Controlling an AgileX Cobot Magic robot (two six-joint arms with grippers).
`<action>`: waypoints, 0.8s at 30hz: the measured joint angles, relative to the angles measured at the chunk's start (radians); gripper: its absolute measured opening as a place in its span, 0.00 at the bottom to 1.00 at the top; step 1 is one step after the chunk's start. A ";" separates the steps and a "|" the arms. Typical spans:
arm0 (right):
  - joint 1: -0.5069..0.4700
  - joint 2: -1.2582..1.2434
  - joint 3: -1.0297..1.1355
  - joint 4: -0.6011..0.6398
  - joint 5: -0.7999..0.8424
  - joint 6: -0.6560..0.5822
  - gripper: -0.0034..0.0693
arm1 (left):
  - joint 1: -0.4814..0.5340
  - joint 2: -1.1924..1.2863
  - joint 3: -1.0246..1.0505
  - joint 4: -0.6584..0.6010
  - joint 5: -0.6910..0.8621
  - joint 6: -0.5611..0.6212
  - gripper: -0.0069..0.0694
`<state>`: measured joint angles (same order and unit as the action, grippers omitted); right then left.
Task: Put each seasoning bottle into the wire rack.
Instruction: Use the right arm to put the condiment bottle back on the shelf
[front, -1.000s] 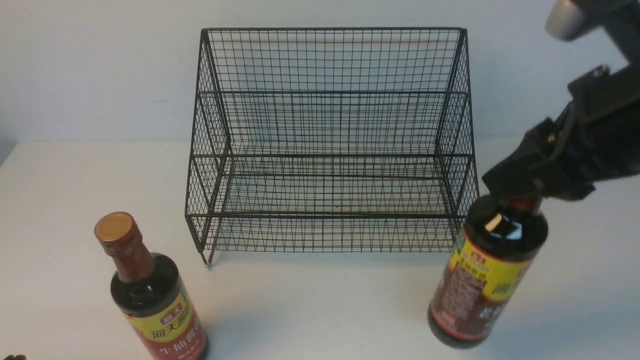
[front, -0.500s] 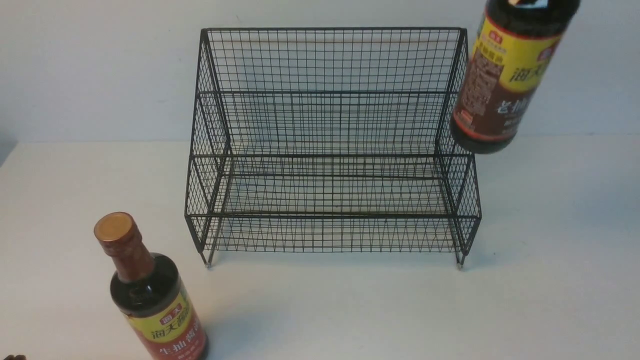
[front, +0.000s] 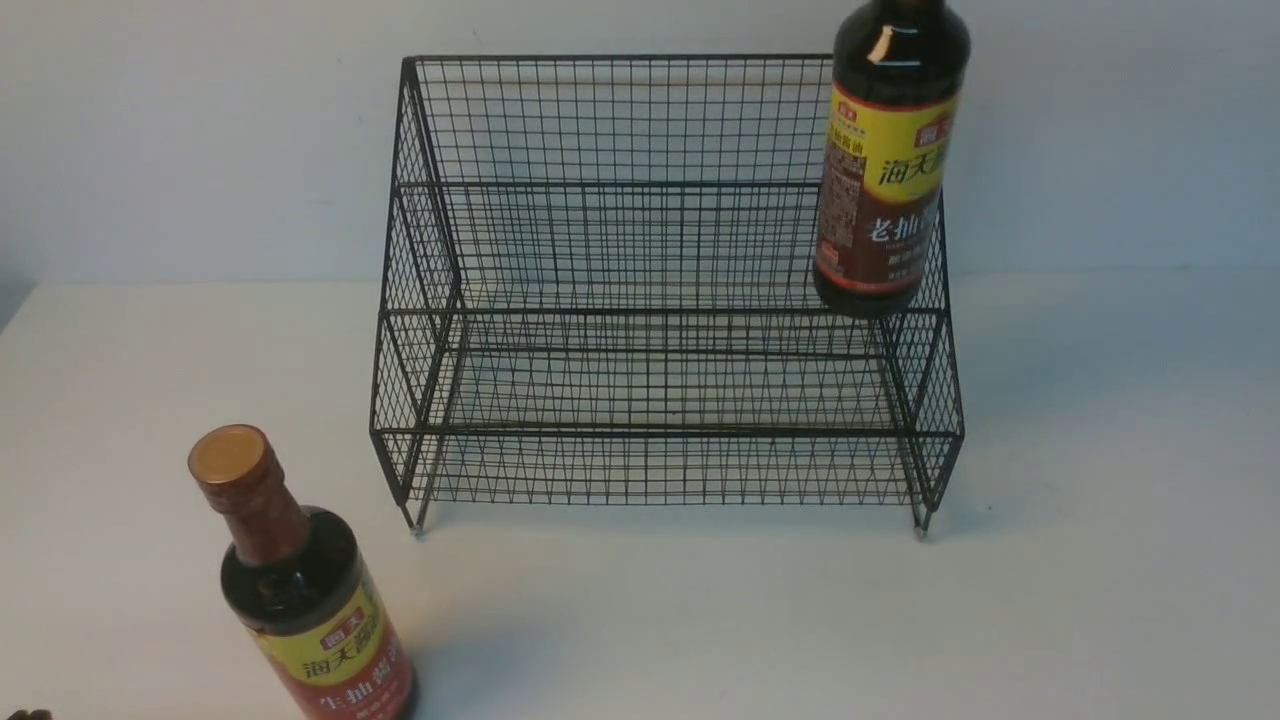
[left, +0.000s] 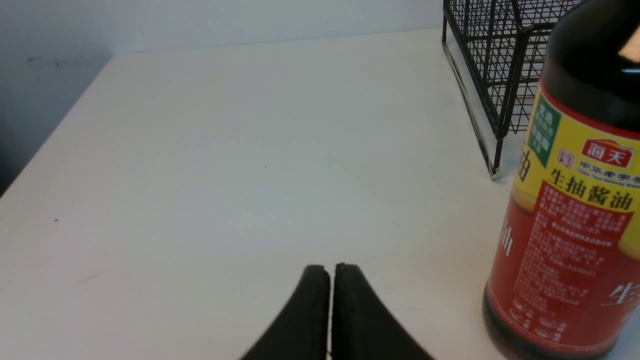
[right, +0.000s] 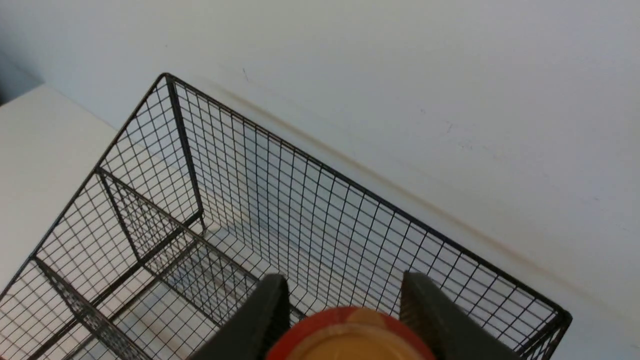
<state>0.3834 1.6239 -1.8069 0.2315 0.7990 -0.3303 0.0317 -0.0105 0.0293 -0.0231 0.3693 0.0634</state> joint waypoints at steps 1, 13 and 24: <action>0.000 0.004 0.000 -0.005 -0.016 0.000 0.42 | 0.000 0.000 0.000 0.000 0.000 0.000 0.08; 0.000 0.071 -0.001 -0.077 -0.049 0.049 0.42 | 0.000 0.000 0.000 0.000 0.000 0.000 0.08; 0.000 0.117 -0.001 -0.292 0.070 0.365 0.42 | 0.000 0.000 0.000 0.000 0.000 0.000 0.08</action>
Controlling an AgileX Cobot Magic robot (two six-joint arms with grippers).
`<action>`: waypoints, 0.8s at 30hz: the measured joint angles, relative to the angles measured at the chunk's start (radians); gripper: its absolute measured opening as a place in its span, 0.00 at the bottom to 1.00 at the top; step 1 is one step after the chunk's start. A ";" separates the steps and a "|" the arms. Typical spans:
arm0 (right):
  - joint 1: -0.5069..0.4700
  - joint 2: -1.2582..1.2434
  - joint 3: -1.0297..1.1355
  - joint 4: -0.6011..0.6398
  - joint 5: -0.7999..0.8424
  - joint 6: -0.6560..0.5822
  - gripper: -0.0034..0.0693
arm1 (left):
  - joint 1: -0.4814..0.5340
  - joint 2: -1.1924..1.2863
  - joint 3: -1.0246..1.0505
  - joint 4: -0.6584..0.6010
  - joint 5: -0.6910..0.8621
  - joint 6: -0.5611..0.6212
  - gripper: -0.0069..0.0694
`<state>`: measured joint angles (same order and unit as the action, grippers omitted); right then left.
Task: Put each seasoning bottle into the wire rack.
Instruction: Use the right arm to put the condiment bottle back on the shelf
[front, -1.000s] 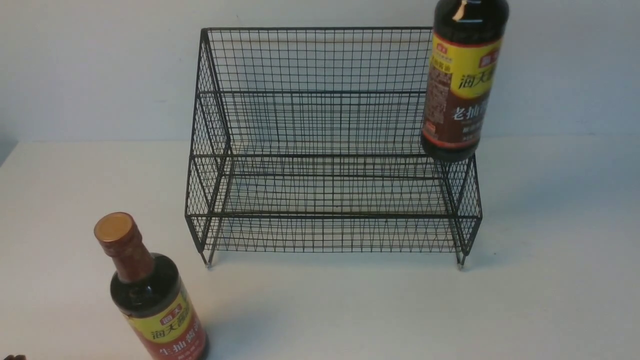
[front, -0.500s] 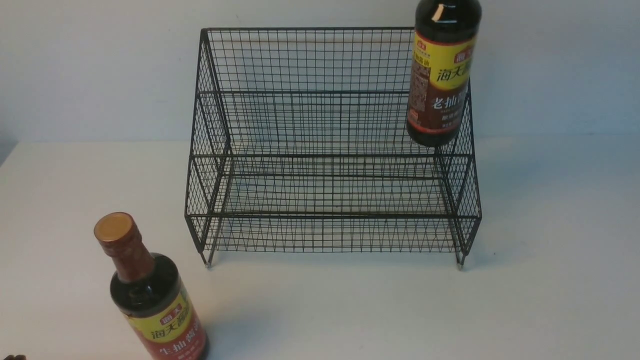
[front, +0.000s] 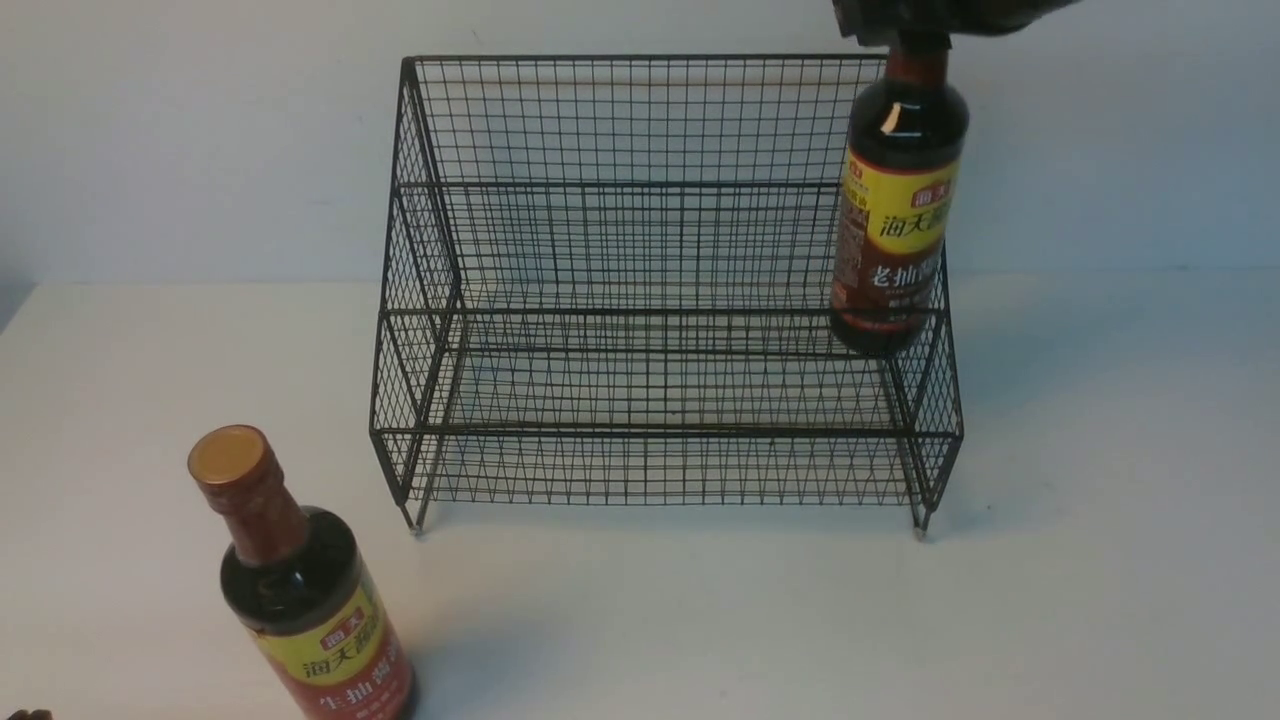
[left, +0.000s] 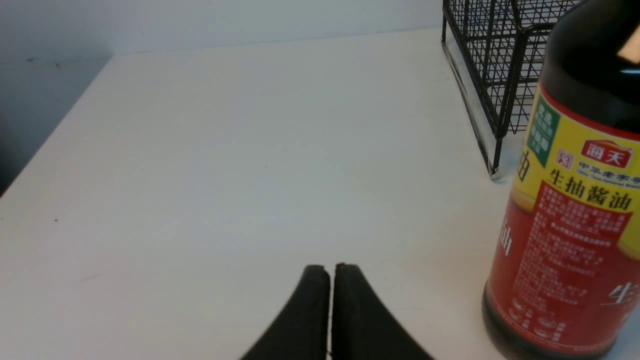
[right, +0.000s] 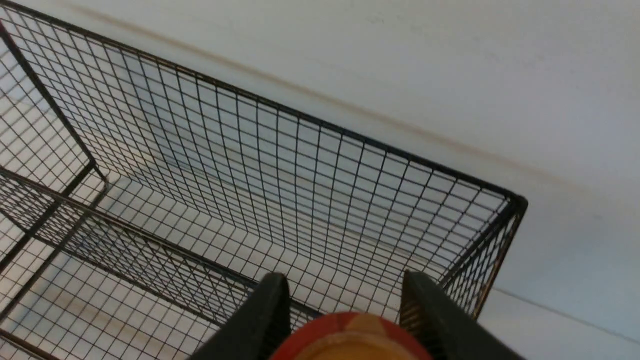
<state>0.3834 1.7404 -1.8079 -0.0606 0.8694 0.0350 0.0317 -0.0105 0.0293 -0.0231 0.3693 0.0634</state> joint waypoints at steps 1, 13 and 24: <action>0.000 0.005 0.000 -0.011 0.010 0.023 0.42 | 0.000 0.000 0.000 0.000 0.000 0.000 0.08; 0.000 0.061 -0.001 -0.069 0.107 0.241 0.42 | 0.000 0.000 0.000 0.000 0.000 0.000 0.08; 0.001 0.086 -0.007 -0.076 0.135 0.259 0.44 | 0.000 0.000 0.000 0.000 0.000 0.000 0.08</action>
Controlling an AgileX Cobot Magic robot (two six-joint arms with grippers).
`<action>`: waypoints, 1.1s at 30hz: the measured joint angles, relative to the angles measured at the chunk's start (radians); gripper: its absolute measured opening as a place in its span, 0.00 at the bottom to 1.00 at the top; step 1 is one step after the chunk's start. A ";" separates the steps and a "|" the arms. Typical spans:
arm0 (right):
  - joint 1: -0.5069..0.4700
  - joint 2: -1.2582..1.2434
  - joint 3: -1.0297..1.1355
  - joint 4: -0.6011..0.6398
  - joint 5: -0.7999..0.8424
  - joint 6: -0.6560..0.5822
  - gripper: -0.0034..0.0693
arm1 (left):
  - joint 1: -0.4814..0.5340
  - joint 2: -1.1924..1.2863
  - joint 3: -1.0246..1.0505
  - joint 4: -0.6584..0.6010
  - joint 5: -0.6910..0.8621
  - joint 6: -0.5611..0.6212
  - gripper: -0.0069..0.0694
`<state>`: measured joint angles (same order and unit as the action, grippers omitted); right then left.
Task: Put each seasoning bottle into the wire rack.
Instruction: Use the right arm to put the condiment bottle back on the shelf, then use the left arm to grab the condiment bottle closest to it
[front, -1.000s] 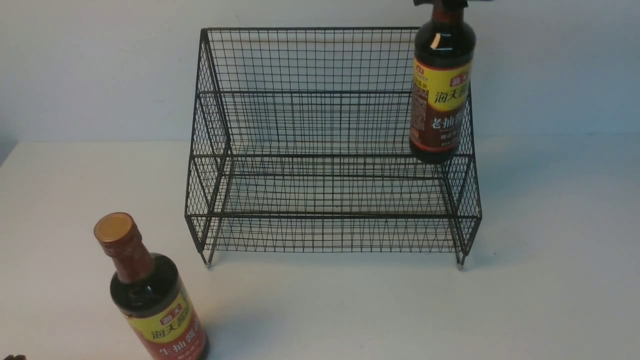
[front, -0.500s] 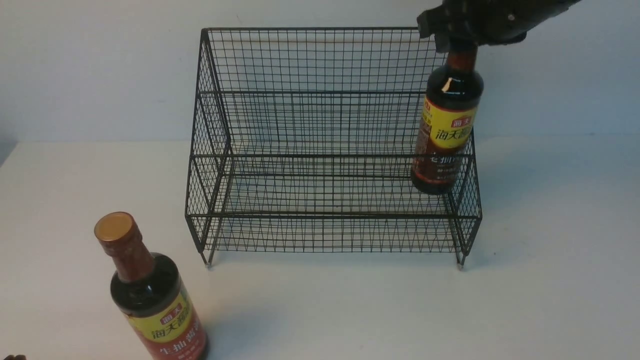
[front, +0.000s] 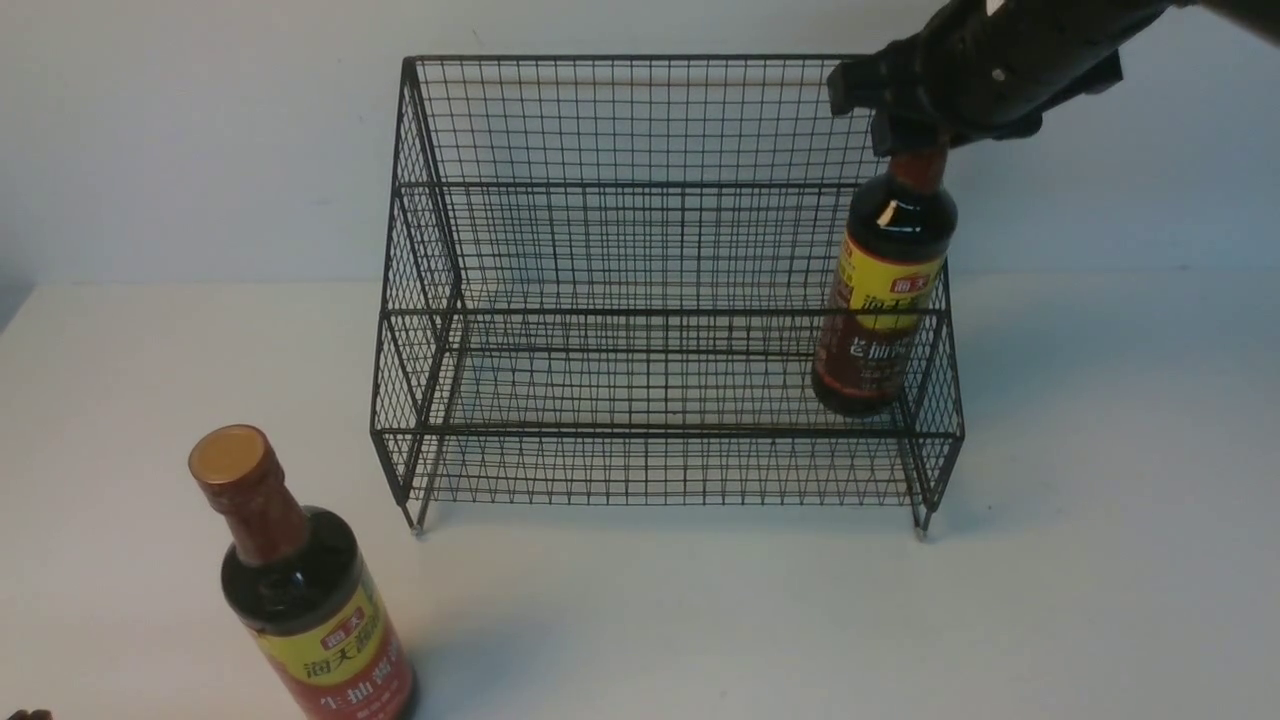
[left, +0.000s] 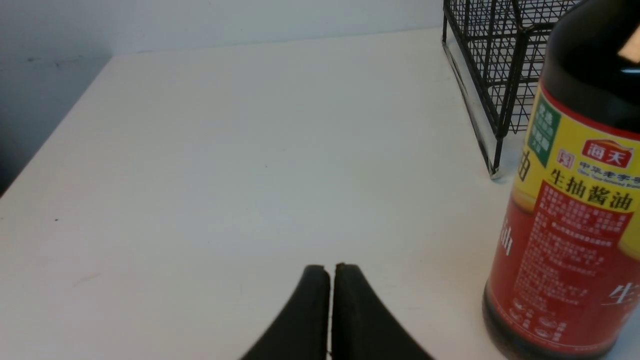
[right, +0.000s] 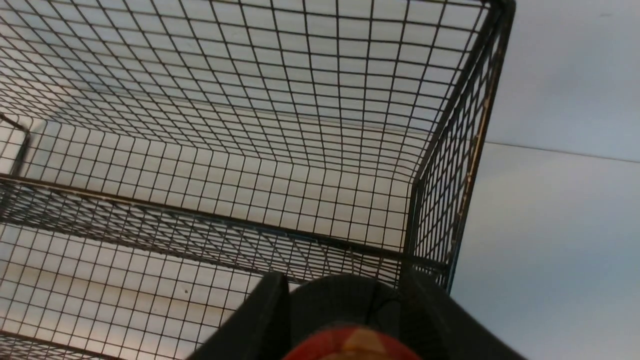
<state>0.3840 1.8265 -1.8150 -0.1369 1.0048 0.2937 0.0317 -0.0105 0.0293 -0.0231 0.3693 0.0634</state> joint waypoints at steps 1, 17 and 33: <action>0.000 0.000 -0.001 -0.008 0.000 0.000 0.47 | 0.000 0.000 0.000 0.000 0.000 0.000 0.08; 0.000 -0.183 -0.010 -0.031 0.070 0.018 0.82 | 0.000 0.000 0.000 0.000 0.000 0.000 0.08; 0.000 -0.747 0.109 -0.008 0.274 -0.148 0.37 | 0.000 0.000 0.000 0.000 0.000 0.000 0.08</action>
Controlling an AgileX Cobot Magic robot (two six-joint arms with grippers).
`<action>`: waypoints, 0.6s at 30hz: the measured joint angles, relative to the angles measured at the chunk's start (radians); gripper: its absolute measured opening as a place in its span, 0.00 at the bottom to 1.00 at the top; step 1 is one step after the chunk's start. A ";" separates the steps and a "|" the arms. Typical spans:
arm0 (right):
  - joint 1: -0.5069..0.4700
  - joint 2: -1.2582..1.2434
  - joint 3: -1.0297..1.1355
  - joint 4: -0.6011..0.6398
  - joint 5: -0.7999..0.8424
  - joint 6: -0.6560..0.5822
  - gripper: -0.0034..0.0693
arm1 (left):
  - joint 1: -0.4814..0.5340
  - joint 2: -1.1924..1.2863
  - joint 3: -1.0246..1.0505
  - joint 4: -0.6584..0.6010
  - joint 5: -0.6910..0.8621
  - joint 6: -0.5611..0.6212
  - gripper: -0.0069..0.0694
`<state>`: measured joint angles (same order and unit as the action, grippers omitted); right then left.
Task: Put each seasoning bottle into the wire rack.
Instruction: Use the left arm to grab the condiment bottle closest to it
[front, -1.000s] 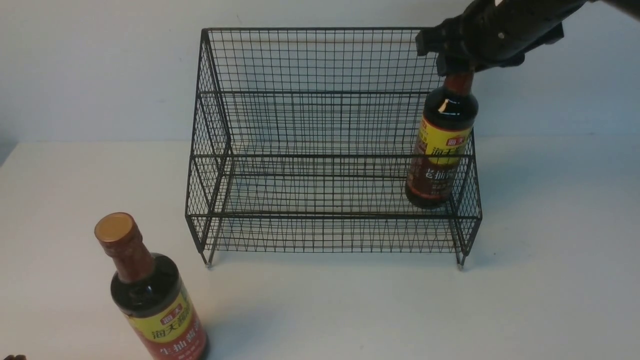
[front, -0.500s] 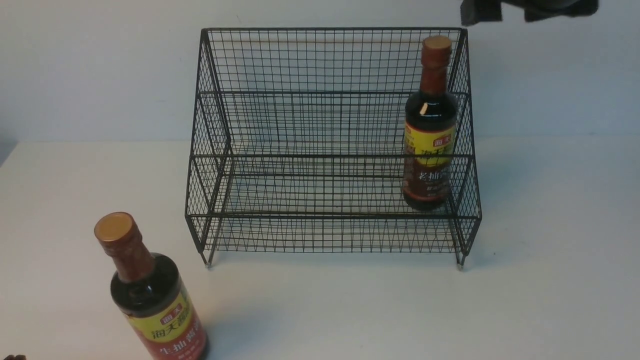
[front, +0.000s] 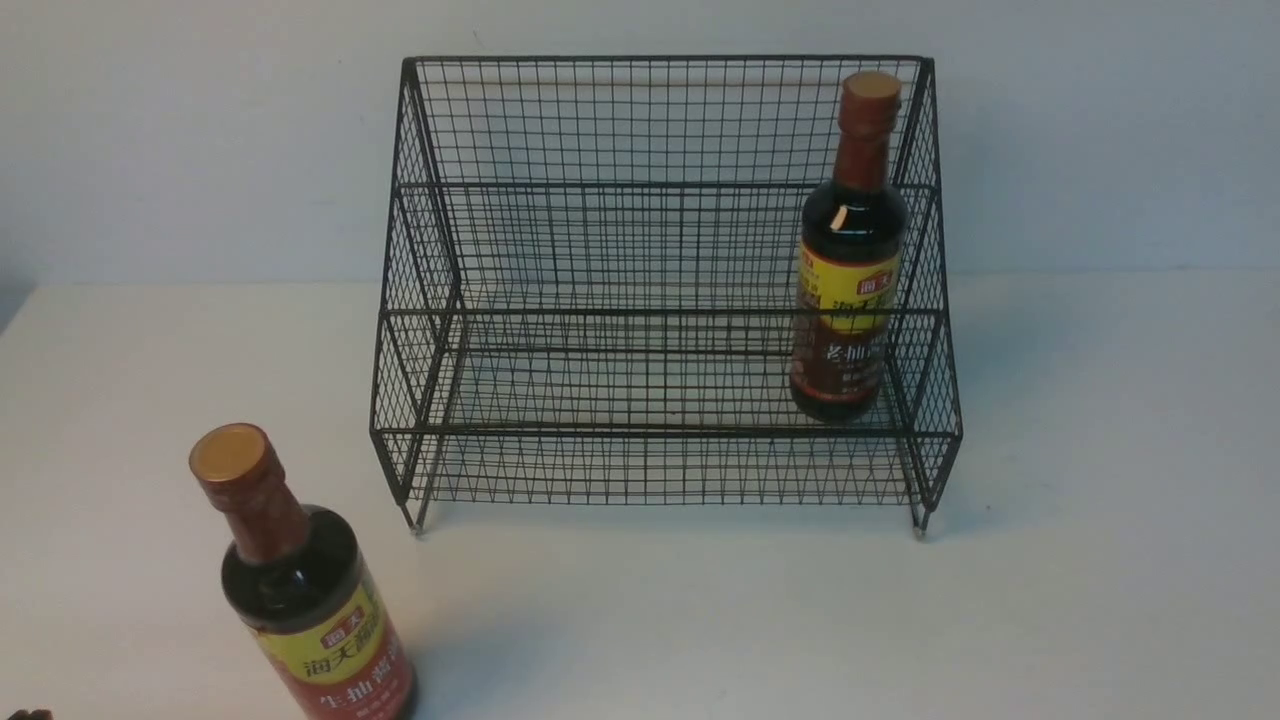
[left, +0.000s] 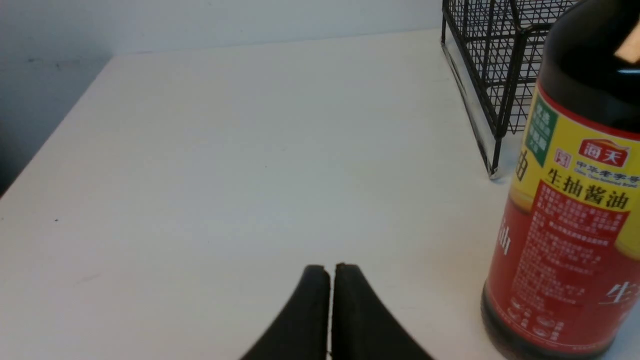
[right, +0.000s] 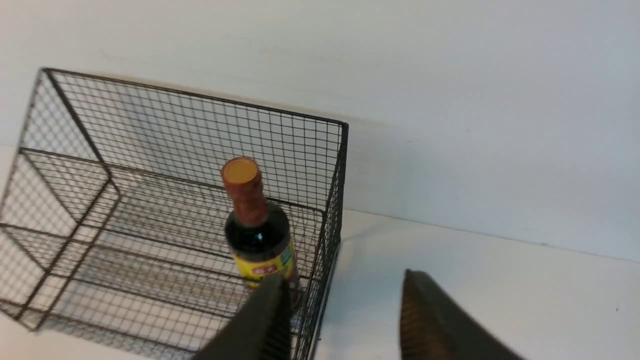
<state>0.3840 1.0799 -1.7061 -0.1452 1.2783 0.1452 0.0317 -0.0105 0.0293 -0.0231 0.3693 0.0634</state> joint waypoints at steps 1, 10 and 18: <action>0.000 -0.046 0.023 0.008 0.000 0.000 0.32 | 0.000 0.000 0.000 0.000 0.000 0.000 0.08; 0.000 -0.482 0.500 0.042 -0.011 -0.003 0.03 | 0.000 0.000 0.000 0.000 0.000 0.000 0.08; 0.000 -0.740 1.095 0.069 -0.528 -0.033 0.03 | 0.000 0.000 0.000 0.000 0.000 0.000 0.08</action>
<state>0.3840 0.3397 -0.6112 -0.0764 0.7503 0.1127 0.0317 -0.0105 0.0293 -0.0231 0.3693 0.0634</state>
